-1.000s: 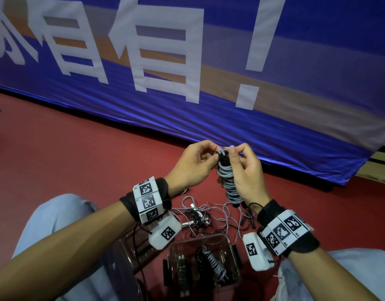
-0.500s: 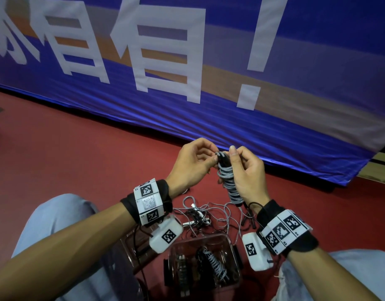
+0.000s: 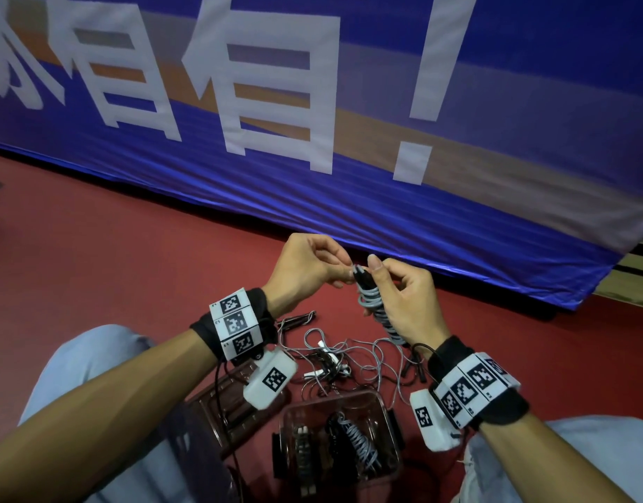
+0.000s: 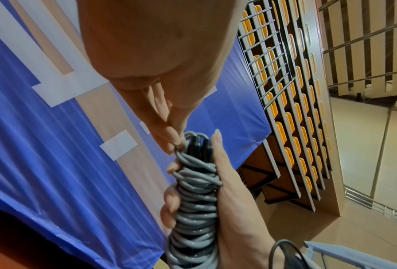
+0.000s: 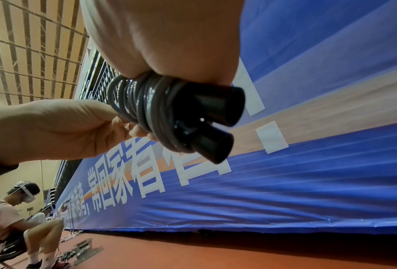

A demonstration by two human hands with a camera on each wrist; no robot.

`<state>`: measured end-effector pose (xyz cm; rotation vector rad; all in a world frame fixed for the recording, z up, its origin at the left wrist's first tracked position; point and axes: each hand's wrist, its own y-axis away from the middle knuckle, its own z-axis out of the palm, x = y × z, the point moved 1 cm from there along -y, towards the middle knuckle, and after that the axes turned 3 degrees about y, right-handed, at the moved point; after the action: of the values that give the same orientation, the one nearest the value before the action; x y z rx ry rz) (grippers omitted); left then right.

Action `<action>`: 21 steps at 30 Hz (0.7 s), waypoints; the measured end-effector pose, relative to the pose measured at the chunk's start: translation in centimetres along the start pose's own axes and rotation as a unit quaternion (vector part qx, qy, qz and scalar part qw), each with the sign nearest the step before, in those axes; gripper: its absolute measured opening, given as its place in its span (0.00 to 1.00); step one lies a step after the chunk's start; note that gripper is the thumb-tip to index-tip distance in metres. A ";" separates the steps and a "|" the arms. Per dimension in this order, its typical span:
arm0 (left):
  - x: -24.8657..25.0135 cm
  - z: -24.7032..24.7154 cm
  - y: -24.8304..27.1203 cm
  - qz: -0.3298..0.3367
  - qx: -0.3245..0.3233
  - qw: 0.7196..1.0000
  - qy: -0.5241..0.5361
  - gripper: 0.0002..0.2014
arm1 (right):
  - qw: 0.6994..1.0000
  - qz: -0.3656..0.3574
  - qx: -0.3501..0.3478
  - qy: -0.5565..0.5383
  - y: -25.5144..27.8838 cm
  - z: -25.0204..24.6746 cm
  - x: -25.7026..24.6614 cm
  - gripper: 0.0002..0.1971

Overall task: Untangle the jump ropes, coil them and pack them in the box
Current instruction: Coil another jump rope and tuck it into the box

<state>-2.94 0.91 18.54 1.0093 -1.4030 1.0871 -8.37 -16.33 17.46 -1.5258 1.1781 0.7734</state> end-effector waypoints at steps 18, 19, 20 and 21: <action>0.8 -0.6 -0.6 -0.021 -0.052 0.996 -0.074 0.11 | 1.000 0.012 0.010 0.006 -0.6 0.2 1.5 0.23; 0.8 -0.7 -0.6 -0.019 -0.056 0.995 -0.077 0.11 | 1.000 0.015 0.004 0.002 -0.6 0.2 1.5 0.23; 0.8 -0.7 -0.6 -0.018 -0.060 0.995 -0.080 0.11 | 1.000 0.015 -0.002 0.001 -0.5 0.1 1.5 0.24; 0.7 -0.7 -0.5 -0.017 -0.063 0.995 -0.081 0.10 | 1.000 0.014 -0.009 0.004 -0.5 0.0 1.4 0.24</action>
<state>-2.36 1.46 19.34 1.0445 -1.5593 0.8955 -7.50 -16.79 16.35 -1.5323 1.2033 0.7980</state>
